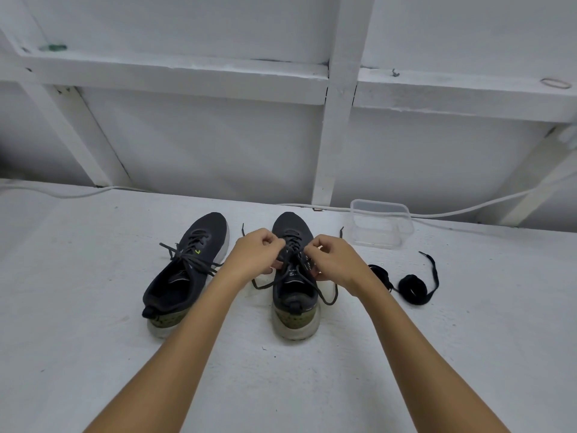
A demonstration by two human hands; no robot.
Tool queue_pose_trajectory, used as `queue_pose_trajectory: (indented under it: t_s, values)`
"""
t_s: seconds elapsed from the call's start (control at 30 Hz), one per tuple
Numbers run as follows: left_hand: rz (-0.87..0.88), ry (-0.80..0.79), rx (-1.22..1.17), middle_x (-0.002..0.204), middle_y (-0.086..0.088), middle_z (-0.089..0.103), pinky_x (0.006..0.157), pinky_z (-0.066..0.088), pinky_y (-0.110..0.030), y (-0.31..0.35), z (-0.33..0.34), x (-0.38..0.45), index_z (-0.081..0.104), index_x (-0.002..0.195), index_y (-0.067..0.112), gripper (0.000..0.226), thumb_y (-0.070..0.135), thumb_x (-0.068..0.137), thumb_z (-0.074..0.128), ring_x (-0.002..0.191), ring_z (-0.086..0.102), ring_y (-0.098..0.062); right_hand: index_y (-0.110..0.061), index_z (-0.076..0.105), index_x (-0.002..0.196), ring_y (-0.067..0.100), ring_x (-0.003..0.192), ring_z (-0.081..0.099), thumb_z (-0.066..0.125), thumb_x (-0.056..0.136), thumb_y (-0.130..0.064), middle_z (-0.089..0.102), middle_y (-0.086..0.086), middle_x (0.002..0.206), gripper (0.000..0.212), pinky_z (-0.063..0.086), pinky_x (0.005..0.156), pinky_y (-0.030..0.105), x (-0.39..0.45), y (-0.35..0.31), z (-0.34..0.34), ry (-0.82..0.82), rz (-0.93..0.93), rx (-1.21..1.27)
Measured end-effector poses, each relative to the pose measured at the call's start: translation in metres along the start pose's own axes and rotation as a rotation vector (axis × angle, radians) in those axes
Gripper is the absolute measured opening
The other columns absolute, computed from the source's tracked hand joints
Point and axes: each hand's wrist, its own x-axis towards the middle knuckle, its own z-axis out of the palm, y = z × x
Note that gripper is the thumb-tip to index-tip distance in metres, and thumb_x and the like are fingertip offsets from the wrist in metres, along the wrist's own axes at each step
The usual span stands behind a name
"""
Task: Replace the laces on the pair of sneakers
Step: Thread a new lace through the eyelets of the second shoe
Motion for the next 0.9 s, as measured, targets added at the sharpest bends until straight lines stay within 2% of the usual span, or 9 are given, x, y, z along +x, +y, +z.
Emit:
queue_pose_trajectory:
  t_s: [0.1,0.17,0.27,0.4,0.53,0.63,0.73,0.83,0.9]
  values:
    - [0.083,-0.044,0.123,0.091,0.007,0.072,0.068,0.056,-0.022,0.002,-0.002,0.001,0.069,0.097,0.019,0.011,0.025,0.098,0.06,0.071,0.073,-0.003,-0.016,0.07,0.09,0.012,0.063,0.065,0.062,0.098,-0.029,0.068,-0.002,0.068,0.017,0.064,0.07,0.032,-0.002,-0.004,-0.001,-0.019,-0.039,-0.049]
    - [0.07,-0.038,0.109,0.092,0.003,0.071,0.066,0.052,-0.02,0.001,-0.001,0.0,0.066,0.095,0.019,0.012,0.021,0.1,0.055,0.071,0.073,-0.004,-0.014,0.068,0.089,0.013,0.063,0.065,0.059,0.098,-0.025,0.069,0.0,0.071,0.017,0.064,0.074,0.037,-0.002,-0.004,-0.001,-0.02,-0.029,-0.046]
    - [-0.008,-0.011,-0.017,0.093,-0.001,0.071,0.072,0.056,-0.031,-0.002,0.004,-0.004,0.063,0.092,0.019,0.014,0.022,0.1,0.052,0.072,0.074,-0.007,-0.013,0.066,0.085,0.014,0.064,0.065,0.057,0.095,-0.023,0.069,0.003,0.073,0.017,0.063,0.079,0.047,-0.003,-0.001,0.002,0.002,0.011,0.005]
    - [0.031,0.058,-0.068,0.089,0.0,0.069,0.08,0.057,-0.04,-0.006,0.006,-0.012,0.061,0.097,0.019,0.006,0.023,0.098,0.058,0.072,0.075,-0.008,-0.02,0.067,0.091,0.02,0.07,0.072,0.063,0.093,-0.038,0.072,0.005,0.076,0.019,0.062,0.082,0.048,-0.008,0.003,0.002,0.058,-0.015,0.014]
    - [0.088,0.109,-0.079,0.097,0.005,0.069,0.072,0.05,-0.027,-0.012,-0.002,-0.025,0.057,0.098,0.017,0.016,0.031,0.095,0.065,0.076,0.074,-0.005,-0.018,0.062,0.094,0.018,0.075,0.074,0.071,0.087,-0.05,0.072,0.001,0.078,0.034,0.061,0.084,0.047,-0.021,0.009,-0.001,0.104,-0.032,0.055]
    - [0.184,0.095,0.05,0.085,0.01,0.071,0.065,0.047,-0.015,-0.025,0.001,-0.038,0.064,0.085,0.017,0.018,0.032,0.087,0.075,0.07,0.067,0.002,-0.02,0.067,0.083,0.014,0.076,0.07,0.074,0.084,-0.051,0.073,-0.003,0.077,0.032,0.06,0.077,0.035,-0.031,0.015,-0.001,0.092,-0.074,-0.005]
    - [0.342,0.104,0.158,0.084,0.011,0.07,0.071,0.048,-0.009,-0.036,0.005,-0.038,0.071,0.079,0.02,0.015,0.025,0.078,0.085,0.08,0.067,0.002,-0.026,0.072,0.079,0.003,0.074,0.067,0.081,0.08,-0.044,0.073,-0.01,0.078,0.021,0.049,0.065,0.013,-0.035,0.014,0.0,0.069,-0.099,-0.074]
    - [0.424,0.133,0.264,0.077,0.012,0.071,0.071,0.053,-0.017,-0.034,0.007,-0.038,0.072,0.08,0.022,0.008,0.018,0.083,0.078,0.075,0.067,0.0,-0.026,0.071,0.081,0.001,0.075,0.067,0.087,0.076,-0.038,0.073,-0.009,0.08,0.02,0.048,0.062,0.008,-0.034,0.012,0.001,0.067,-0.125,-0.134]
    - [0.391,0.12,0.282,0.077,0.013,0.071,0.074,0.055,-0.023,-0.032,0.007,-0.039,0.068,0.081,0.025,0.009,0.021,0.088,0.071,0.075,0.066,0.0,-0.024,0.07,0.081,0.0,0.072,0.066,0.086,0.079,-0.032,0.073,-0.008,0.079,0.017,0.047,0.059,0.008,-0.033,0.013,0.003,0.078,-0.131,-0.152]
